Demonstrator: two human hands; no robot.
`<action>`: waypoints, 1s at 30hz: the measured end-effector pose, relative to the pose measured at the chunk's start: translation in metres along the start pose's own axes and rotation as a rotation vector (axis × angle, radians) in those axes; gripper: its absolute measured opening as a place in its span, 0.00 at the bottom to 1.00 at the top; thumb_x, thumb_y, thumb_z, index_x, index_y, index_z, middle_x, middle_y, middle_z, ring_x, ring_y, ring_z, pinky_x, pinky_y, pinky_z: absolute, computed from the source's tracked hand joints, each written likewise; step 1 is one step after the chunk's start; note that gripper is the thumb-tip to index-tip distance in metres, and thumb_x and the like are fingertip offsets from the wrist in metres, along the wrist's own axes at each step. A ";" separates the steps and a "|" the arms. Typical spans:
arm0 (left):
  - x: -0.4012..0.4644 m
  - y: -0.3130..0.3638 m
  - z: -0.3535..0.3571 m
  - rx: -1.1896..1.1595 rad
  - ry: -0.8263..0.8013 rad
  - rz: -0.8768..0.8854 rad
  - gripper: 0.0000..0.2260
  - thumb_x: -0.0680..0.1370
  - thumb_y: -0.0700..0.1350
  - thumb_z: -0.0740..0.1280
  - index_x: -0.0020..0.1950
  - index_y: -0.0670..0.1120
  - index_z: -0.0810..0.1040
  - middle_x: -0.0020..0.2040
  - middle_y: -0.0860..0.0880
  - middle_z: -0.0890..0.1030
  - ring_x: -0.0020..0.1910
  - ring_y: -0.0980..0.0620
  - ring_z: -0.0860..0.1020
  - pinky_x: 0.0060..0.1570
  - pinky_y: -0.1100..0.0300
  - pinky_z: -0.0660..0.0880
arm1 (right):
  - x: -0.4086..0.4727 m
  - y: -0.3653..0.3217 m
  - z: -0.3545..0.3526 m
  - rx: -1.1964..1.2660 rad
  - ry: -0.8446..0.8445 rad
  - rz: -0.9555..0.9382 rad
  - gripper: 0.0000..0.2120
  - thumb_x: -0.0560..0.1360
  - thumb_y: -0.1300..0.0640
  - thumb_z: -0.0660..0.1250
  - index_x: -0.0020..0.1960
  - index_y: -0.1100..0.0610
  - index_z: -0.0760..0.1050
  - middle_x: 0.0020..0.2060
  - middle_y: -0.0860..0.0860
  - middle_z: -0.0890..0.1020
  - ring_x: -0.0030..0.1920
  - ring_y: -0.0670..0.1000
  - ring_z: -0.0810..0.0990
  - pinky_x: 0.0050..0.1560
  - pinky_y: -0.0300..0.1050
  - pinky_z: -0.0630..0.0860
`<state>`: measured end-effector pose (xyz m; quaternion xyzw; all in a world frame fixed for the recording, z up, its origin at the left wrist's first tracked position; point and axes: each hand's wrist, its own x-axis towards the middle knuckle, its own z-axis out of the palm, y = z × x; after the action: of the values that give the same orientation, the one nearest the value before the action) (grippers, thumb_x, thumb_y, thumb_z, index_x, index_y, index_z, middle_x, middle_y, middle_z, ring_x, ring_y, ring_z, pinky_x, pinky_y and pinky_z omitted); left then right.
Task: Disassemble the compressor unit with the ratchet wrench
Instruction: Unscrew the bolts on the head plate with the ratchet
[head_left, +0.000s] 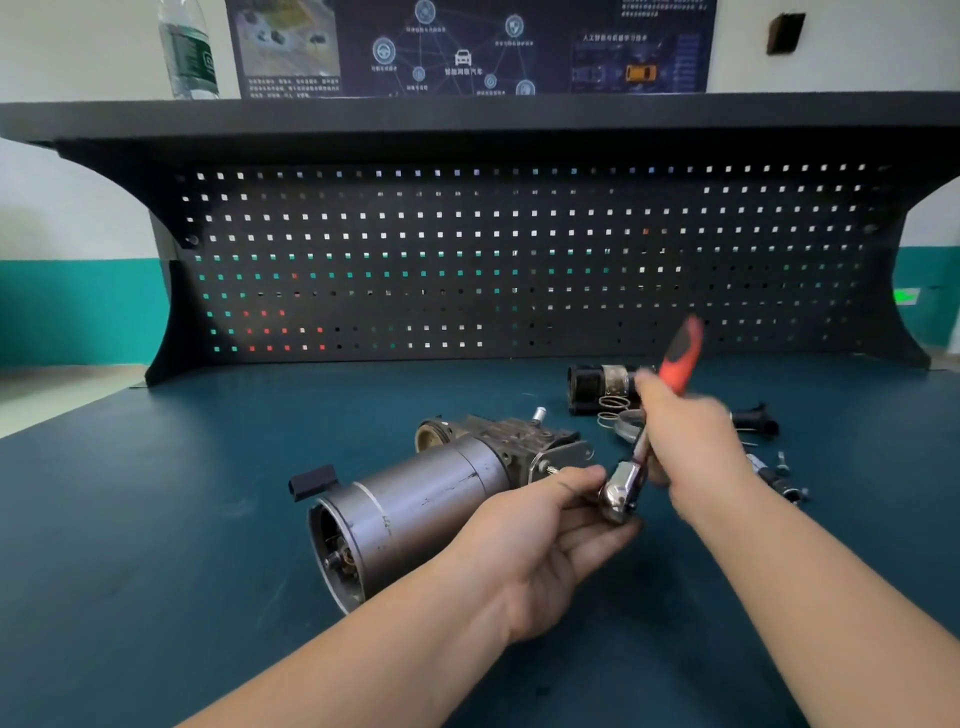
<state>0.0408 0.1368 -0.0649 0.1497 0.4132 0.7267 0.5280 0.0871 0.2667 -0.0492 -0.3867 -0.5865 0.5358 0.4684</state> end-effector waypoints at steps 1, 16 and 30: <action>-0.001 0.000 0.000 -0.004 -0.005 -0.009 0.06 0.75 0.36 0.67 0.47 0.32 0.79 0.39 0.38 0.83 0.36 0.45 0.82 0.36 0.56 0.81 | 0.002 0.006 0.001 0.032 -0.037 0.178 0.15 0.77 0.48 0.63 0.38 0.57 0.70 0.22 0.51 0.71 0.22 0.49 0.67 0.23 0.40 0.64; -0.003 0.002 0.003 -0.035 -0.030 -0.039 0.07 0.75 0.36 0.67 0.46 0.32 0.79 0.40 0.37 0.83 0.40 0.42 0.82 0.35 0.55 0.81 | -0.007 -0.008 0.000 -0.037 0.051 -0.132 0.16 0.76 0.45 0.64 0.38 0.57 0.74 0.23 0.48 0.72 0.25 0.49 0.70 0.28 0.41 0.67; -0.004 0.000 0.001 0.023 -0.033 -0.011 0.11 0.76 0.35 0.66 0.35 0.34 0.82 0.33 0.40 0.82 0.32 0.47 0.82 0.30 0.58 0.80 | -0.048 -0.017 0.004 -0.123 -0.126 -1.088 0.16 0.75 0.44 0.64 0.32 0.49 0.67 0.25 0.46 0.72 0.24 0.45 0.68 0.26 0.35 0.63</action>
<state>0.0433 0.1337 -0.0638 0.1654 0.4134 0.7165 0.5370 0.0961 0.2179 -0.0385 -0.0214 -0.7587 0.2032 0.6185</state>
